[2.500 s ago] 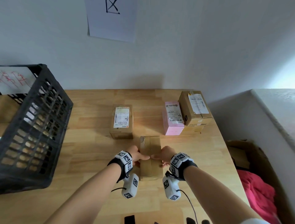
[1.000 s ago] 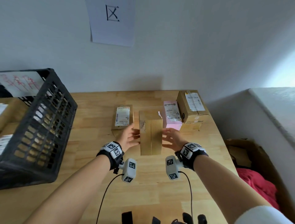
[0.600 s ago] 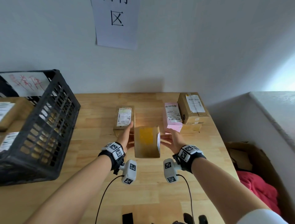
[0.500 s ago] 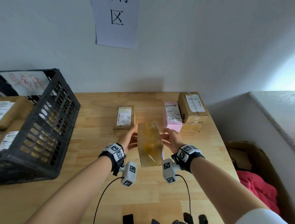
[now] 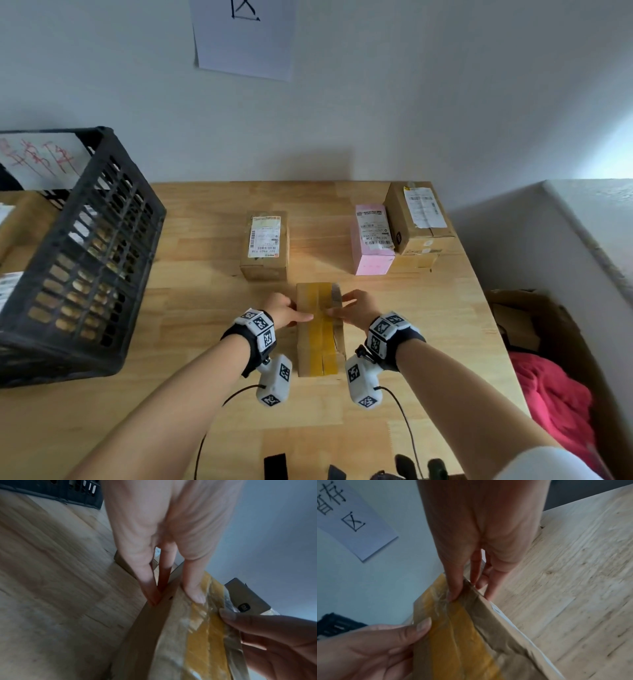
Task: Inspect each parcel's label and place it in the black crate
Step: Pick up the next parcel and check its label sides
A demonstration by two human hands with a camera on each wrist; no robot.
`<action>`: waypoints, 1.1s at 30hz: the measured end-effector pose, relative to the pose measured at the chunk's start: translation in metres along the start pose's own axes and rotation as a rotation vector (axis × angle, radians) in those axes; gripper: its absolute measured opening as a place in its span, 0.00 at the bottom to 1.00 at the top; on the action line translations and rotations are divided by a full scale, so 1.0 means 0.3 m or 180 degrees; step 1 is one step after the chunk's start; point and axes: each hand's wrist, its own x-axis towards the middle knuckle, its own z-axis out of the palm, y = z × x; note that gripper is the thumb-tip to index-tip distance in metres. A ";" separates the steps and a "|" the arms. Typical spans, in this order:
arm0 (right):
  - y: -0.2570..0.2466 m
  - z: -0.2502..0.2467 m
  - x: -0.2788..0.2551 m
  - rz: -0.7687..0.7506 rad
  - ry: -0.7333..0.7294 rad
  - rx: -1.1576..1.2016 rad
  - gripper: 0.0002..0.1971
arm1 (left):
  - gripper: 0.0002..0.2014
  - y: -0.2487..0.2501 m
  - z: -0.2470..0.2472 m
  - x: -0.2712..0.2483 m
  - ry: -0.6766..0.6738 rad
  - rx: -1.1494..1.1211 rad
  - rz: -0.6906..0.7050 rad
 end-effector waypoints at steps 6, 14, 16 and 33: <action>0.008 -0.004 0.000 0.0201 -0.0461 -0.0324 0.27 | 0.08 -0.009 0.023 0.005 -0.0363 -0.0058 -0.0285; -0.091 -0.013 0.065 0.0207 -0.0740 -0.1253 0.22 | 0.25 0.007 0.011 0.071 -0.0464 0.0160 -0.0466; -0.097 -0.006 0.079 0.0236 -0.0731 -0.1325 0.23 | 0.27 0.008 0.010 0.081 -0.0485 0.0187 -0.0464; -0.057 0.000 -0.015 0.0347 -0.0601 -0.0941 0.18 | 0.17 -0.002 0.009 0.038 -0.0485 0.0222 -0.0355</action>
